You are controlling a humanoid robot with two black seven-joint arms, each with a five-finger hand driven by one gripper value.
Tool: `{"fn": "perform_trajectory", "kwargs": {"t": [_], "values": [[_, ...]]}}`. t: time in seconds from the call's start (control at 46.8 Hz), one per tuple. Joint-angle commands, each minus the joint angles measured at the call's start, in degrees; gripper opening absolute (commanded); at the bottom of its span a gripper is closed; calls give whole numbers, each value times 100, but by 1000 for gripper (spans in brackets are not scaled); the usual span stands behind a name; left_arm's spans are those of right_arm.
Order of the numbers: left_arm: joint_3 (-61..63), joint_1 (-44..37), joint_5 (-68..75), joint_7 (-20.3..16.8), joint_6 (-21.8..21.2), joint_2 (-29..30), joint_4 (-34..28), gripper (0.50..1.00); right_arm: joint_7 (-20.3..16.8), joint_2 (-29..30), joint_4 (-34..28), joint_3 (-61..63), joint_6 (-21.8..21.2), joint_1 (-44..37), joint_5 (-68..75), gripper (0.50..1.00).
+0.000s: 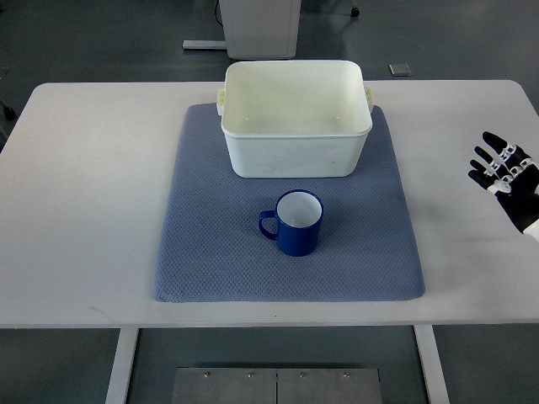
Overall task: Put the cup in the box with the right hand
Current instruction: 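Move the right hand toward the dark blue mug's side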
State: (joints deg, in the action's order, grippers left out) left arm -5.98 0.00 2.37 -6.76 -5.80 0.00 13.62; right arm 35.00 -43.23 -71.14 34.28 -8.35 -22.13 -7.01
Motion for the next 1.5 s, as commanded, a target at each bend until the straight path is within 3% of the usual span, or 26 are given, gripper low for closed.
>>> {"fn": "perform_trajectory", "kwargs": {"t": [0.0, 0.684, 0.941, 1.176, 1.476], "values": [[0, 0, 0, -1, 0, 0, 1, 1000, 0, -54, -110, 0, 9, 51, -20, 998], [0, 0, 0, -1, 0, 0, 1, 1000, 0, -406, -743, -9, 53, 499, -1136, 998], [0, 0, 0, -1, 0, 0, 1, 1000, 0, -344, -937, -79, 641, 525, -1681, 998], [0, 0, 0, -1, 0, 0, 1, 1000, 0, -283, -972, -176, 870, 446, -1734, 998], [0, 0, 0, -1, 0, 0, 1, 1000, 0, -178, -1095, -1019, 1696, -98, -1954, 998]]}}
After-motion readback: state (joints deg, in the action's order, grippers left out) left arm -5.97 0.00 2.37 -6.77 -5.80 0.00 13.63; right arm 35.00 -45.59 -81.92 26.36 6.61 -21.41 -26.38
